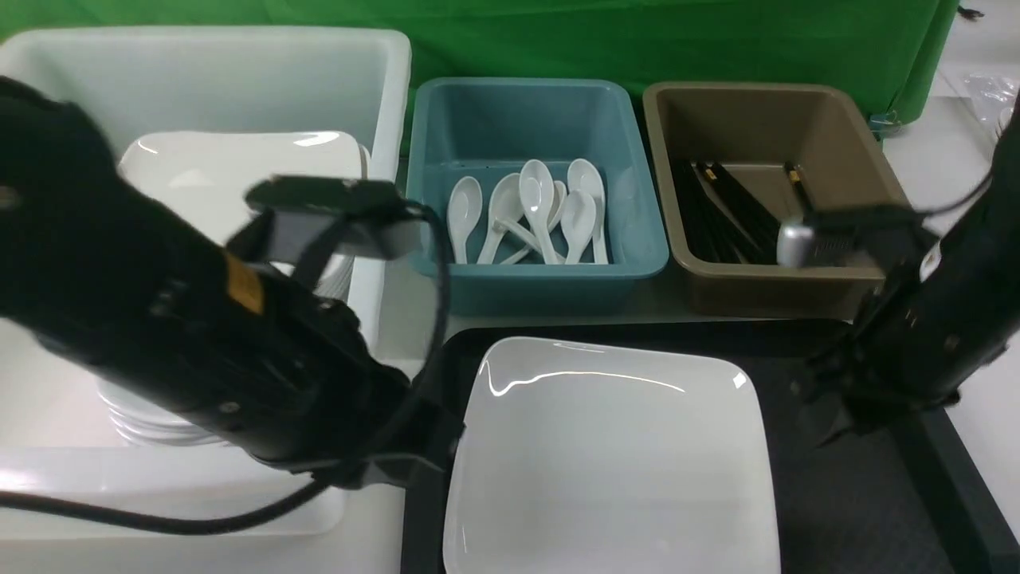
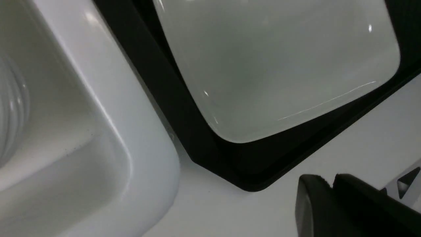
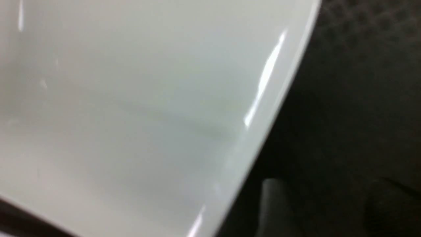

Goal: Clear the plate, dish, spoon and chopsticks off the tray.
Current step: Use the right arm to move the plate from left to right

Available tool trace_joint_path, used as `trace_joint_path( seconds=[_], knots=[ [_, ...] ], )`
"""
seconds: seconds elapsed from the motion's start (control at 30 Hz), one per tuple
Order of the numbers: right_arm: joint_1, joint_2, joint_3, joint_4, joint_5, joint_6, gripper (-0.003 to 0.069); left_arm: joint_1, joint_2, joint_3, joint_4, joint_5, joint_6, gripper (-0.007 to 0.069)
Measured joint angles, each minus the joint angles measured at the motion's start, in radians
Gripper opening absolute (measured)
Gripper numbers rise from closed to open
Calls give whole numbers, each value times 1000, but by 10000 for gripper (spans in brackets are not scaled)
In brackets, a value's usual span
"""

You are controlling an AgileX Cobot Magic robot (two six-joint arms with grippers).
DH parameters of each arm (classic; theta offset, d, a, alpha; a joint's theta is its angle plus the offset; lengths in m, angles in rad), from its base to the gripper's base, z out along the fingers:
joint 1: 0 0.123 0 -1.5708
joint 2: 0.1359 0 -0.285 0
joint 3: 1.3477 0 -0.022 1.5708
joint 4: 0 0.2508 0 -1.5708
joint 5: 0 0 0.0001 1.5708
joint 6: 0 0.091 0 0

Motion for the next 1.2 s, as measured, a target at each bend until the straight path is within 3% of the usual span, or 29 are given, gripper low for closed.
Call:
trace_joint_path(
  seconds=[0.03,0.17,0.4,0.5,0.6,0.73,1.1,1.2],
  knots=[
    [0,4,49,28,-82,0,498,0,19,0,2,0,-2,54],
    [0,34,104,58,-200,0,542,0,55,0,2,-21,-2,54],
    [12,135,114,94,-301,-4,504,0,61,0,1,-72,-2,54],
    [18,160,114,97,-306,-7,429,0,61,0,1,-70,-2,54],
    [19,161,114,102,-307,-24,161,0,61,0,1,-67,-15,54],
    [1,140,113,117,-297,-21,84,0,61,0,-1,-65,-22,54],
    [-191,58,114,10,-152,-34,87,0,61,0,-14,-74,-27,54],
    [-211,58,114,-54,-121,-34,183,0,61,0,-29,-95,-28,54]
  ],
)
